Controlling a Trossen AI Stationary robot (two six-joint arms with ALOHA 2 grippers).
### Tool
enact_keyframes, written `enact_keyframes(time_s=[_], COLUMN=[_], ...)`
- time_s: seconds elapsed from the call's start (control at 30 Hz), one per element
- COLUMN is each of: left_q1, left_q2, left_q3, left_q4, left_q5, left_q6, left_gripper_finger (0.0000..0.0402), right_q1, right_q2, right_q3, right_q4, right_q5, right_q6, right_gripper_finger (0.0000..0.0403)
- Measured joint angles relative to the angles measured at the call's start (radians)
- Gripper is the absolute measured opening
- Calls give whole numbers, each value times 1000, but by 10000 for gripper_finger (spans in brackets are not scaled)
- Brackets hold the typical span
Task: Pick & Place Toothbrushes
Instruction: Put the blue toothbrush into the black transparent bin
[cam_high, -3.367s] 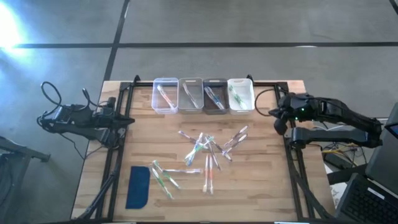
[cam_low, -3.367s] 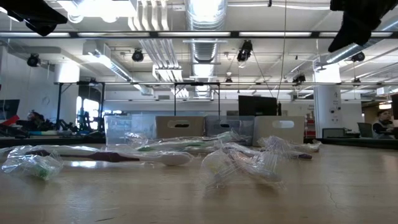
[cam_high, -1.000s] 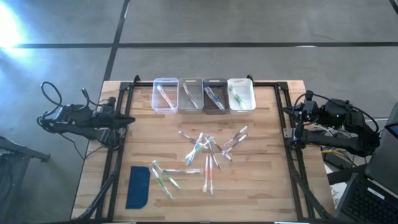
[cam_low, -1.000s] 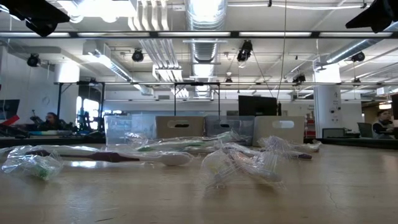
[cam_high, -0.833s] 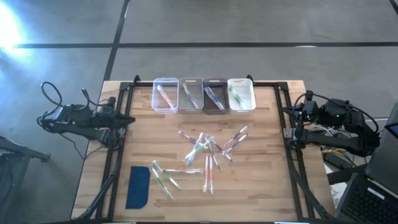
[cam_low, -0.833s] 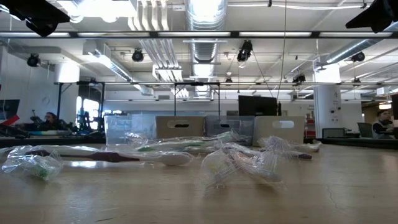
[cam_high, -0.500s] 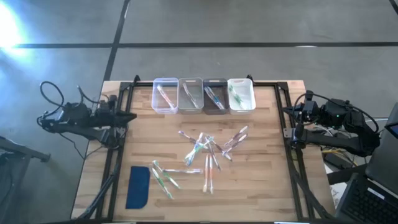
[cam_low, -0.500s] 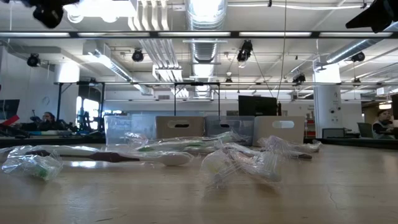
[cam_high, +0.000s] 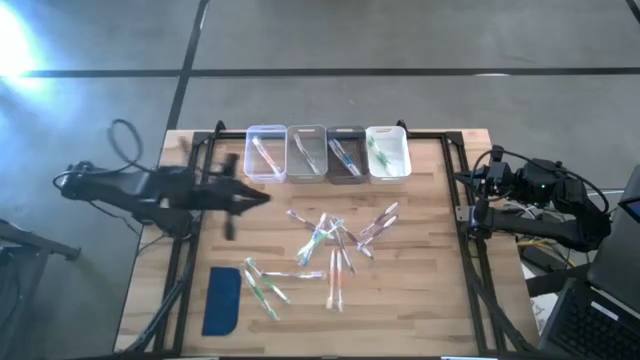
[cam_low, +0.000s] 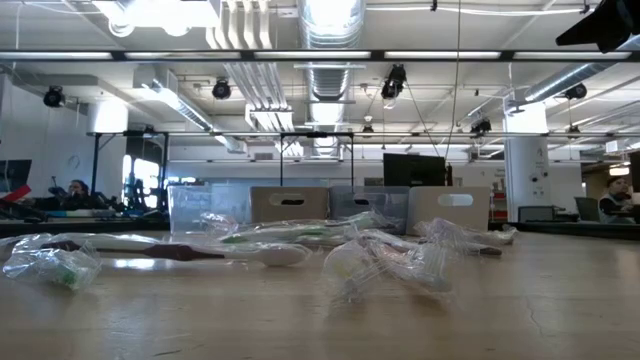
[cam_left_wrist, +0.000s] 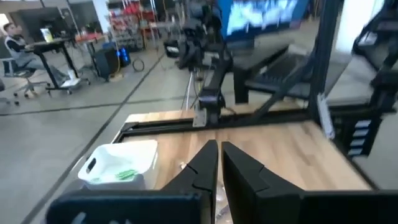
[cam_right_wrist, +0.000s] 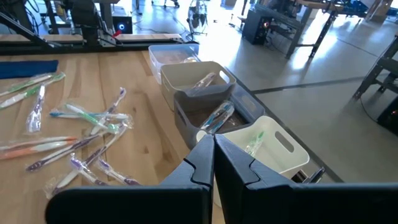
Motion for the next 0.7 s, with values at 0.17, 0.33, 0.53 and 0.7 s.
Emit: enact_keyframes(time_s=[0.17, 0.33, 0.53, 0.7], left_q1=[20, 37, 67, 101], left_q2=[172, 304, 429, 531], left_q3=[153, 289, 423, 468], left_q4=[-80, -170, -280, -396], left_q5=[-27, -74, -120, -120], left_q6=[-18, -96, -224, -432], left_gripper_finger=[26, 28, 78, 132], right_q1=[0, 0, 0, 0], right_q2=[0, 0, 0, 0], right_q3=[0, 0, 0, 0], right_q4=[0, 0, 0, 0], right_q5=[0, 0, 0, 0], right_q6=[0, 0, -2, -2], right_gripper_finger=[8, 8, 8, 8])
